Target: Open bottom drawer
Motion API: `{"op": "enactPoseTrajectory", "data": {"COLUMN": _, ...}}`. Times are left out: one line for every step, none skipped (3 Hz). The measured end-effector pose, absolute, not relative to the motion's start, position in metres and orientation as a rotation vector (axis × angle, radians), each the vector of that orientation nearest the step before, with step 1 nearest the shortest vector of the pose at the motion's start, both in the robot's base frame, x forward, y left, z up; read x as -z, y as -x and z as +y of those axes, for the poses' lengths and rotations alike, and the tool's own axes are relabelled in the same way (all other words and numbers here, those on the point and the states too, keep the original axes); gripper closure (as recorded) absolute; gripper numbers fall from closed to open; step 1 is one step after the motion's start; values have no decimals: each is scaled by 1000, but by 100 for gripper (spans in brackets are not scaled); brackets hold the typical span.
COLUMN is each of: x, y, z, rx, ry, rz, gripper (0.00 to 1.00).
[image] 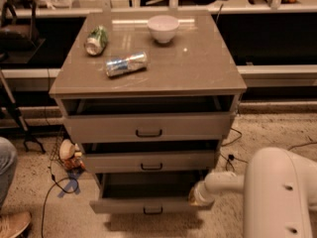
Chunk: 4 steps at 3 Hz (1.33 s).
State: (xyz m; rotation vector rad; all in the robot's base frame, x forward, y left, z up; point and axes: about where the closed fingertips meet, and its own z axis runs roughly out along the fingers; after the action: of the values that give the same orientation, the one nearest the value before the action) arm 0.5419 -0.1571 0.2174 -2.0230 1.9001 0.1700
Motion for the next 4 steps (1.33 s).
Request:
{"op": "enactPoseTrajectory", "data": {"x": -216, "y": -541, "z": -156, "rx": -174, "ry": 2024, "rz": 1900, "gripper": 59}}
{"op": "enactPoseTrajectory", "data": {"x": -215, "y": -539, "z": -155, "rx": -178, "ry": 2026, "rz": 1900, "gripper": 36}}
{"op": "enactPoseTrajectory", "data": {"x": -213, "y": -538, "z": -154, "rx": -182, "ry": 2027, "rz": 1900, "gripper": 12}}
{"op": "enactPoseTrajectory", "data": {"x": -213, "y": -538, "z": -154, "rx": -182, "ry": 2028, "rz": 1900, "gripper": 0}}
